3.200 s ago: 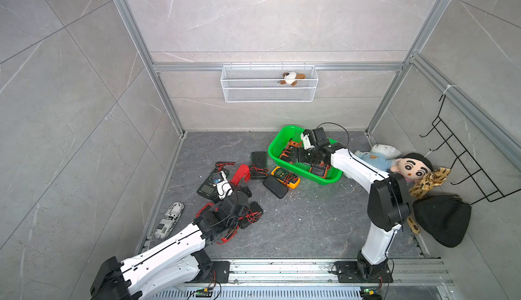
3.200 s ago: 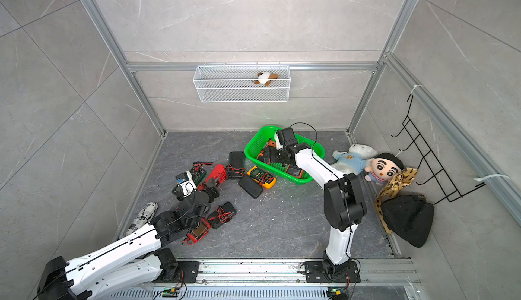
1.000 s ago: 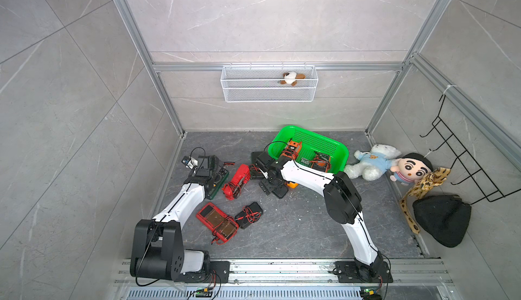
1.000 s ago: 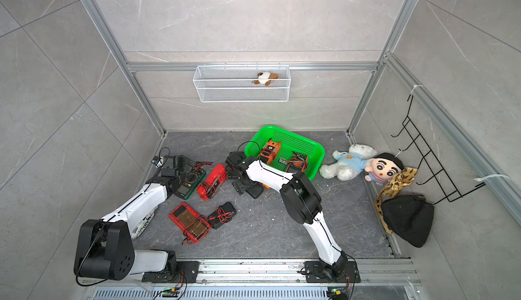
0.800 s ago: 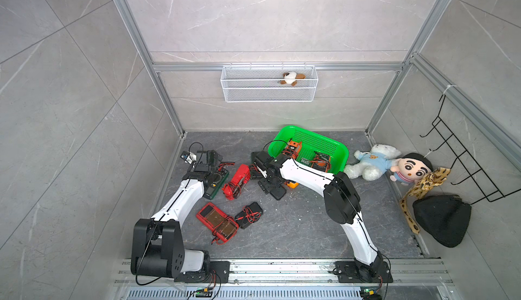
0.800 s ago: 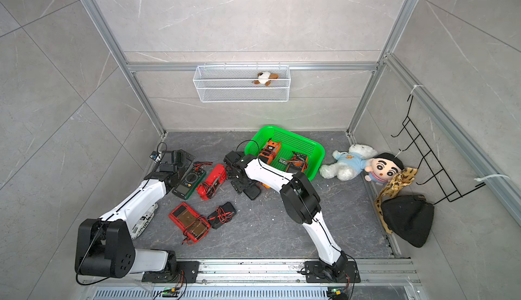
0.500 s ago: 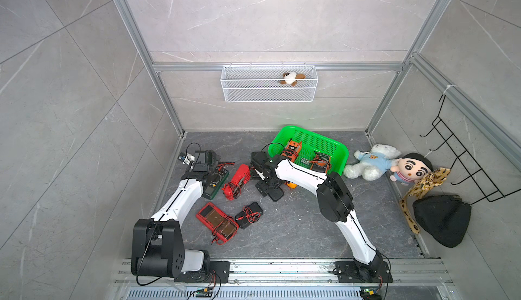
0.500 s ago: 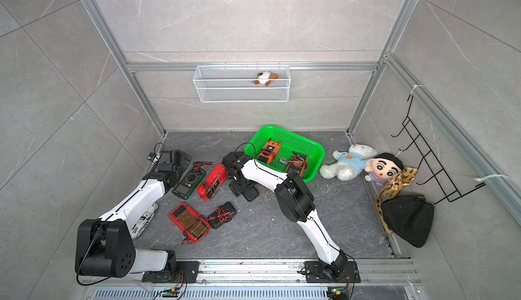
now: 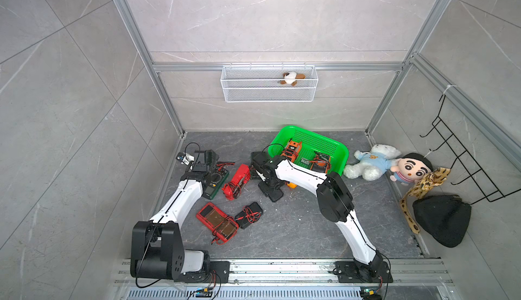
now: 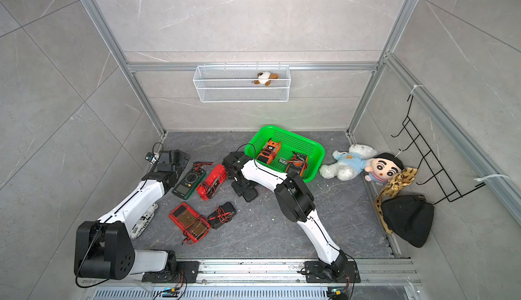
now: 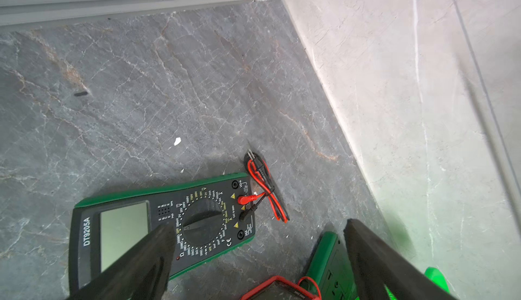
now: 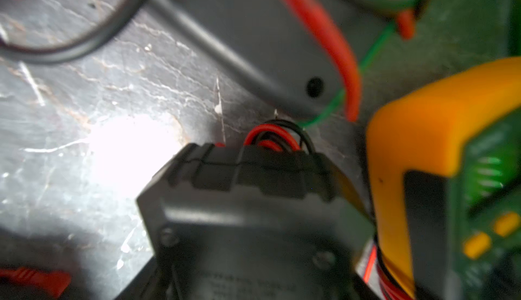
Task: Put the multimeter into the basket
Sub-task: Pick up the multimeter from the center of the board, then place the multimeter in the basket.
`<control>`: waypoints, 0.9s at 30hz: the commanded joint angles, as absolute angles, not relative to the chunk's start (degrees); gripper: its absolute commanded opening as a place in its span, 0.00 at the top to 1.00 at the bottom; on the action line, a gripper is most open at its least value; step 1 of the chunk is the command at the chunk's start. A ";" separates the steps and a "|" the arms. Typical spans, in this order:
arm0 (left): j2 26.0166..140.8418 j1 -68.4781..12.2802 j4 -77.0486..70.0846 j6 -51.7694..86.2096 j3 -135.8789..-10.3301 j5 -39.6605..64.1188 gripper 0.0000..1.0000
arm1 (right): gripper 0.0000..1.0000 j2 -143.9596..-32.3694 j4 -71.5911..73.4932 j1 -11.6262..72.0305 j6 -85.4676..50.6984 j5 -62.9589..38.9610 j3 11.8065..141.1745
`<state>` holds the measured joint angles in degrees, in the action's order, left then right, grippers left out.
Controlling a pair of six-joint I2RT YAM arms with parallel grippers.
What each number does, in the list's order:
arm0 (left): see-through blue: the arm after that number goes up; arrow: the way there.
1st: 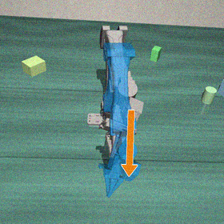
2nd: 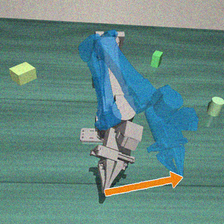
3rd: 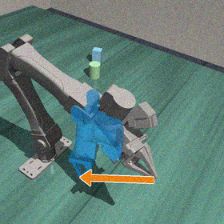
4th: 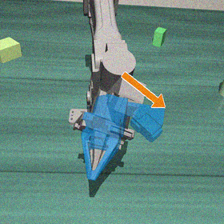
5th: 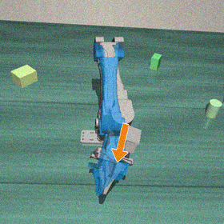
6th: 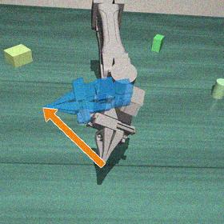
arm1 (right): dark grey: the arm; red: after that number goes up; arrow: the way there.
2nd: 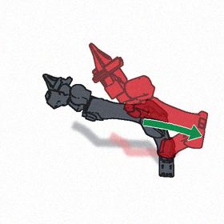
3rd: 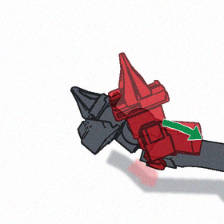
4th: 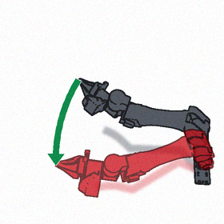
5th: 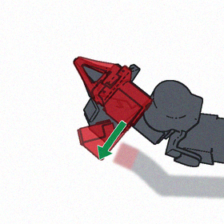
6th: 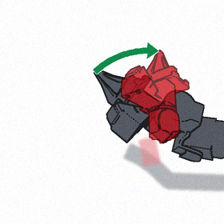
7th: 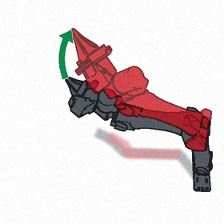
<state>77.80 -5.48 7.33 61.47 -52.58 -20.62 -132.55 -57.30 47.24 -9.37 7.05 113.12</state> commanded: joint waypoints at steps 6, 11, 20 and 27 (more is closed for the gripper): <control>77.94 -5.09 1.87 57.40 -55.40 -23.37 0.02 | 1.00 -122.52 -61.85 47.36 -14.59 12.33 119.26; 79.73 -5.08 0.43 54.45 -57.03 -22.29 0.02 | 1.00 -123.63 -65.68 45.23 -19.43 17.43 126.93; 80.81 -5.03 -3.91 49.45 -57.60 -19.04 0.02 | 1.00 -126.59 -64.70 35.13 -27.11 19.02 134.78; 81.96 -5.10 -7.34 48.65 -56.14 -16.05 0.02 | 1.00 -129.45 -61.00 29.13 -27.77 21.01 136.23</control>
